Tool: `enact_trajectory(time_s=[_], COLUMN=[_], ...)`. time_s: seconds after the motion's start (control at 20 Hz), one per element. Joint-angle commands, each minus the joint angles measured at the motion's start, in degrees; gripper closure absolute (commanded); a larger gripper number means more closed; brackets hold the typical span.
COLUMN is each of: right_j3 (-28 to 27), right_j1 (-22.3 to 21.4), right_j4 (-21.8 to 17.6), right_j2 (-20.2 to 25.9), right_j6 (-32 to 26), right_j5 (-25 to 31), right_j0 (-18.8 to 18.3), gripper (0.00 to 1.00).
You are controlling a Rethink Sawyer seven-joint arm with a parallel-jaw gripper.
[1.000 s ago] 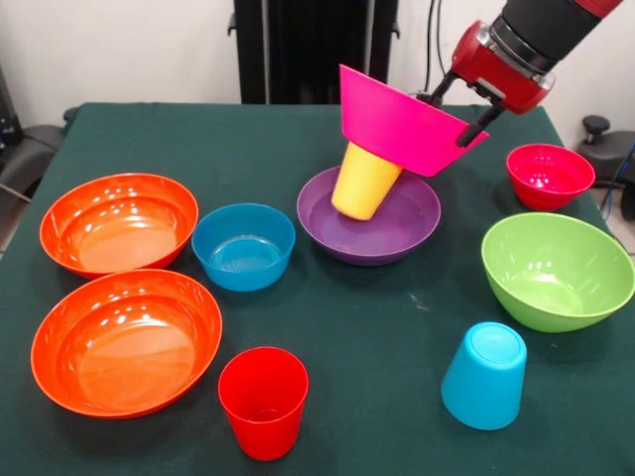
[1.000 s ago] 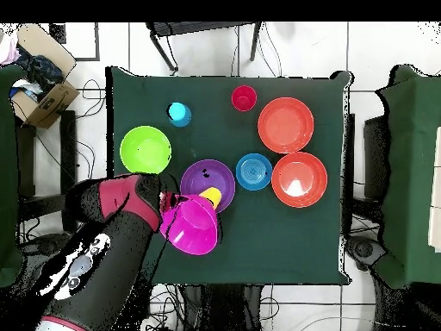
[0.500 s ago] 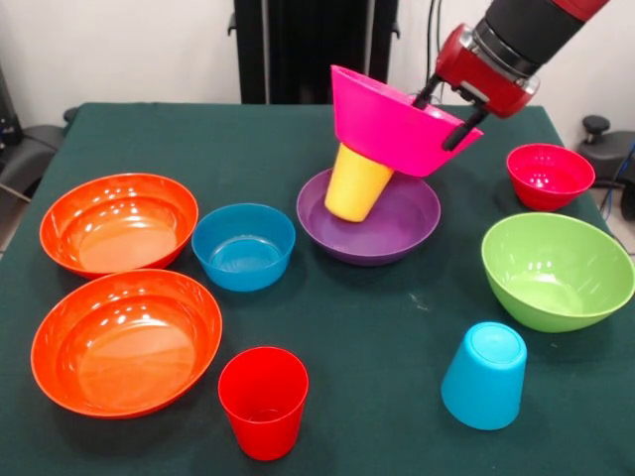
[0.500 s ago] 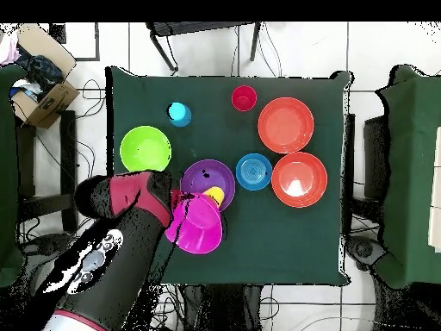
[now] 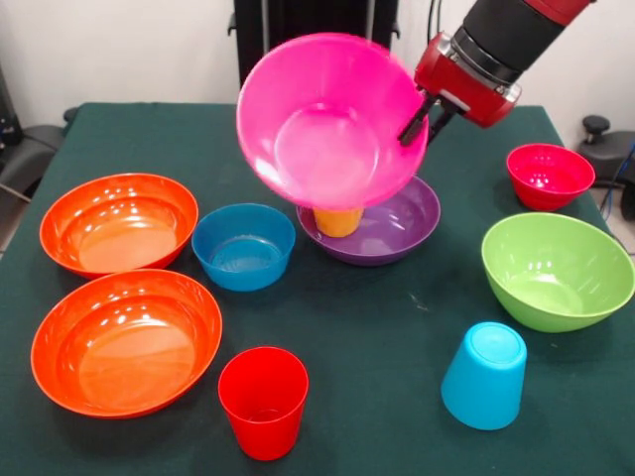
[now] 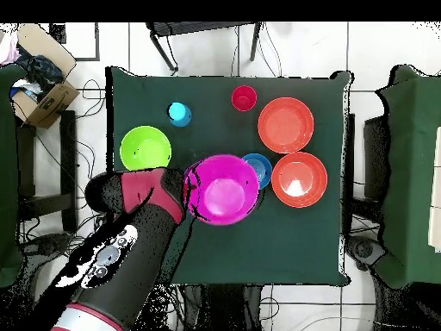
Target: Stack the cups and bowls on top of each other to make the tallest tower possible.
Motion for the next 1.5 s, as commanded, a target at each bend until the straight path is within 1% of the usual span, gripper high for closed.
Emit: enact_trajectory(time_s=[0.05, 0.25, 0.45, 1.15, 1.3, 1.5], right_j3=[-1.12, -0.61, -0.62, -0.74, -0.01, 2.03], right_j1=[1.76, 1.37, 1.60, 1.39, 0.60, -1.15], right_j4=[-0.47, -0.45, -0.46, -0.60, -0.84, -0.95], right_j2=[8.91, 9.53, 9.37, 8.60, 8.64, 9.35], right_j6=[4.29, 3.72, 4.36, 4.86, 4.31, 3.44], right_j5=[-4.43, -4.87, -5.02, -3.63, -3.50, -4.76], right_j0=[-1.73, -2.20, -2.01, -1.37, -1.48, -2.16], gripper=[1.00, 1.00, 1.00, 1.00, 1.00, 1.00])
